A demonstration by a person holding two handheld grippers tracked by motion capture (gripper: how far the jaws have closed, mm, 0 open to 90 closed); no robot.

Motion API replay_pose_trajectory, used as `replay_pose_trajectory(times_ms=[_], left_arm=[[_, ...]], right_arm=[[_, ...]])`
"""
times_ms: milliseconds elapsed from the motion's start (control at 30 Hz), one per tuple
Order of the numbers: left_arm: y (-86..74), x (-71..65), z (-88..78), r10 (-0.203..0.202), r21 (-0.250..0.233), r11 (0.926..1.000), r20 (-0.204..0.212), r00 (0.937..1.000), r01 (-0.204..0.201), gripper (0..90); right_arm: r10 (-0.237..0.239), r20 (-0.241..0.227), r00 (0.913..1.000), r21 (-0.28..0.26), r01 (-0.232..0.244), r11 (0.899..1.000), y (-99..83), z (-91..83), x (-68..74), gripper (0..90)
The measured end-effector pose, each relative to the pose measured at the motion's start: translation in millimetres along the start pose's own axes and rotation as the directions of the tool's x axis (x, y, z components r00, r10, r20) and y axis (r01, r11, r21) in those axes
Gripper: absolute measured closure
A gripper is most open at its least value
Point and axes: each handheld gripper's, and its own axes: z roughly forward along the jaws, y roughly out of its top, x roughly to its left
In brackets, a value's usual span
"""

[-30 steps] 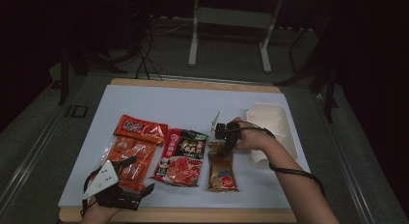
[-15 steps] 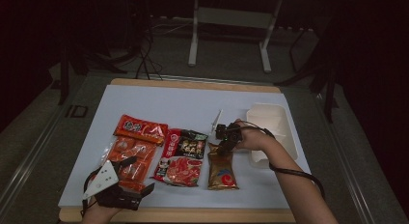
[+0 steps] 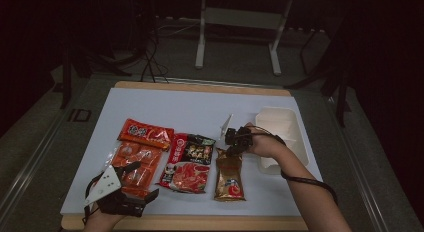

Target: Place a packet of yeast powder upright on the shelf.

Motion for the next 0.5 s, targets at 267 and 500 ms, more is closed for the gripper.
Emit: replay_pose_trajectory(times_ms=[267,500], left_arm=[[-3.5,0.9,1.6,-0.008,-0.058,0.9983,-0.018,0.9998,0.007,0.2],[-8.8,4.1,5.8,-0.012,-0.065,0.9978,-0.050,0.9987,0.009,0.2]], right_arm=[[-0.025,0.024,0.9994,-0.030,0.026,0.999,-1.4,-20.9,8.6,90.0],[-0.038,0.032,0.9988,-0.052,0.040,0.998,-3.7,-39.1,13.6,90.0]])
